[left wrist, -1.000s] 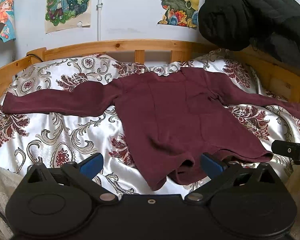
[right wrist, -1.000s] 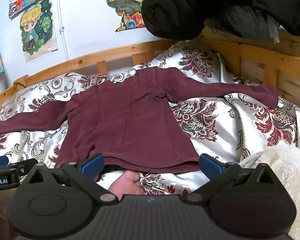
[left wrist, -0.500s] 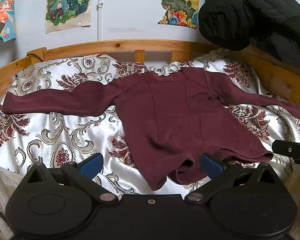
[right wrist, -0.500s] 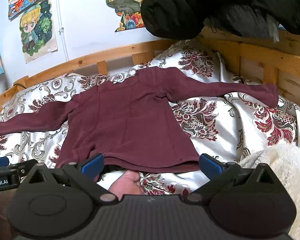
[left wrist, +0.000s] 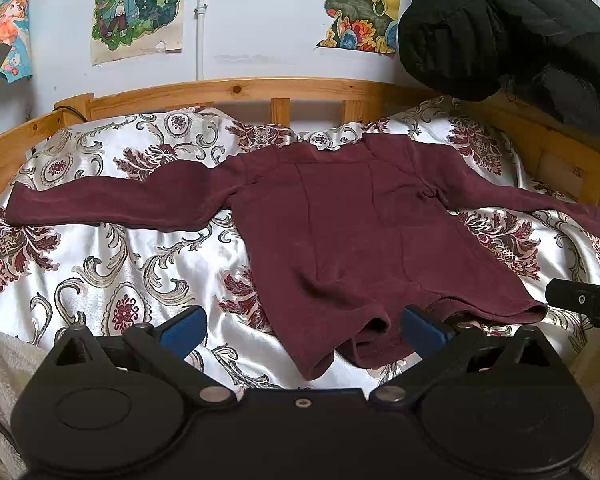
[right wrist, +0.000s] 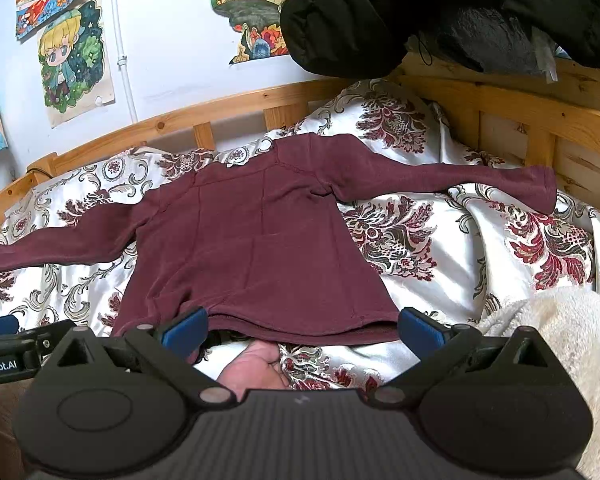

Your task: Fold small clothes

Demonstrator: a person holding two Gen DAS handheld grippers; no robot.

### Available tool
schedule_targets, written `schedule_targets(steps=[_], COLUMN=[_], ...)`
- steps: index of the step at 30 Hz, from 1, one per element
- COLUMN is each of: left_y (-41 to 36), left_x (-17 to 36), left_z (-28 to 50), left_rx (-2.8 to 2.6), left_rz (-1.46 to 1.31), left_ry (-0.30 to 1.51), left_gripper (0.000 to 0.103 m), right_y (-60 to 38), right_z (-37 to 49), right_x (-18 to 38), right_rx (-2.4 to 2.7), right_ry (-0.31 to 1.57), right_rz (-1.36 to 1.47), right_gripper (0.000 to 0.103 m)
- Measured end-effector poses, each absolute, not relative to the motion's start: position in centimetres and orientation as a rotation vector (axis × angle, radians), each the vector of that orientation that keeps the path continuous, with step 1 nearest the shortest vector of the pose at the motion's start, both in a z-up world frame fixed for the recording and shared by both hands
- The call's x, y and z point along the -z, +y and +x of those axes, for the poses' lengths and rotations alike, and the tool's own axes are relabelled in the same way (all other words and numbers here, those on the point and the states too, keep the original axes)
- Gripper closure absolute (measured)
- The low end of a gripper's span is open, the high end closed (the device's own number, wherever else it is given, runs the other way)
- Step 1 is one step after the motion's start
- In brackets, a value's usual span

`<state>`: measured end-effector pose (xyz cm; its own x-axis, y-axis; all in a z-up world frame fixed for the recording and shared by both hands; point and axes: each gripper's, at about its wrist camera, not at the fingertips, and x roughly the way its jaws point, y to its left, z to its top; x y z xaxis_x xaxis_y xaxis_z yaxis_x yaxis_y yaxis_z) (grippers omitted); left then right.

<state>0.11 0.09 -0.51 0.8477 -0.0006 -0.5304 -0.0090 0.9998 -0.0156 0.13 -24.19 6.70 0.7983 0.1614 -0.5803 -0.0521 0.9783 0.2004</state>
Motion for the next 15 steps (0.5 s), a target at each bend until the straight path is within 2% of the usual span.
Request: schedule_targets(steps=[15], left_y=[0.07], left_x=[0.52], left_z=[0.45], left_rx=[-0.013], left_rz=[-0.022], left_ry=[0.579], left_gripper=[0.001], right_y=[-24.07], right_z=[0.15], right_x=[-6.72], right_rx=[-0.106], right_ry=[0.646], right_rz=[0.181], right_gripper=[0.000])
